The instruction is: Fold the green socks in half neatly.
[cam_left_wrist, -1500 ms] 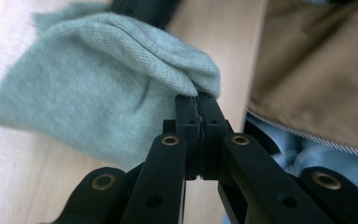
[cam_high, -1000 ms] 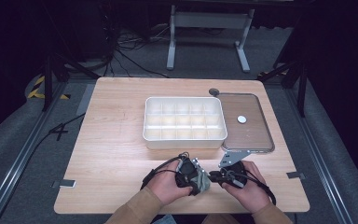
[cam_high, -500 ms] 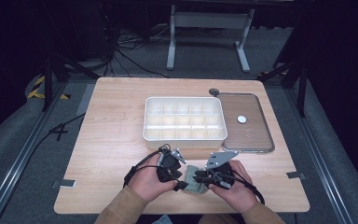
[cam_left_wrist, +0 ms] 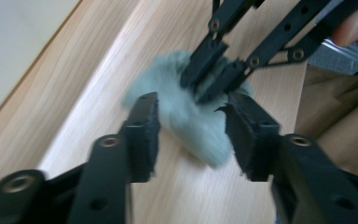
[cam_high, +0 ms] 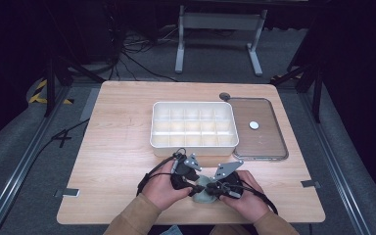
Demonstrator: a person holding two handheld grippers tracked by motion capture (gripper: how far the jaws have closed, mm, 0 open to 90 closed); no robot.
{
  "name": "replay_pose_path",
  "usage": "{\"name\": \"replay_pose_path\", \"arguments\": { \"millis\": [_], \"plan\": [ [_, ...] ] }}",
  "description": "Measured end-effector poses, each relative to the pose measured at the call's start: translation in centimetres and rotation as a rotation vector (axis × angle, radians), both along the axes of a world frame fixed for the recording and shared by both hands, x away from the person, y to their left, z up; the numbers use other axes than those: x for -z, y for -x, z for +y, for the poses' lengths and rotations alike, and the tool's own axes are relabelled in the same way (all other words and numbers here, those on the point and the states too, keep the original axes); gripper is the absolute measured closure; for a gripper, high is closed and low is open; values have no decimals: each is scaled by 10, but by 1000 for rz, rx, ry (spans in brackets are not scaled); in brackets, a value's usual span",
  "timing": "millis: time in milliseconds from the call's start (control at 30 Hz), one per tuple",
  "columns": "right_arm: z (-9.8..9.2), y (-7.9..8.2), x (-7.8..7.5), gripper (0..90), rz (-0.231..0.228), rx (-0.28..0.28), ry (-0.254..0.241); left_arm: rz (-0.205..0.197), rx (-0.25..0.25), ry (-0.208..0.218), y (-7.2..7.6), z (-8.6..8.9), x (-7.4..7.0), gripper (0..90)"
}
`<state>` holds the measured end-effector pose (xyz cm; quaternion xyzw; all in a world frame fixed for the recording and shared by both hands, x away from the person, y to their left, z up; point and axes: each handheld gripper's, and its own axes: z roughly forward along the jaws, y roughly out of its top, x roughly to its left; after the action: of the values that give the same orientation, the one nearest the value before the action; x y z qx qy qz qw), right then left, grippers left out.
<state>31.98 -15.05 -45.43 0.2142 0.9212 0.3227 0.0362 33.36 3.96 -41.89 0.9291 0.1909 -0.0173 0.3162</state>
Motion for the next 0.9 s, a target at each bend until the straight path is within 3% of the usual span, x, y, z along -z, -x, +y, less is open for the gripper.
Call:
{"name": "replay_pose_path", "arguments": {
  "millis": [100, 167, 200, 267, 333, 533, 600, 700, 900],
  "plan": [
    [-1, 1, 1, 787, -11, -21, -7, 16, -5, -22, -5, -10, 11, 648],
    [-2, 1, 2, 788, -17, -18, -18, 9, -26, -93, -7, -13, 18, 712],
    [-3, 2, 2, 789, -21, -18, -20, 12, -20, -104, -8, -14, 19, 739],
    [-4, 4, 1, 790, -31, -16, -20, 43, -19, -148, -8, -15, 23, 758],
    [-6, 6, -1, 781, -35, -7, -21, 33, -14, -152, -7, -16, 25, 765],
    [-14, 4, 0, 801, 20, 33, -35, 37, -4, -133, -7, -15, 26, 722],
    [-13, 4, 1, 804, 16, 36, -33, 27, 2, -125, -6, -14, 23, 680],
    [-12, 4, 0, 802, 14, 36, -23, 12, -16, -79, -3, -10, 17, 644],
    [-11, 5, -10, 784, -10, 27, -37, 26, -41, -16, -1, 8, 0, 585]
  ]
}}
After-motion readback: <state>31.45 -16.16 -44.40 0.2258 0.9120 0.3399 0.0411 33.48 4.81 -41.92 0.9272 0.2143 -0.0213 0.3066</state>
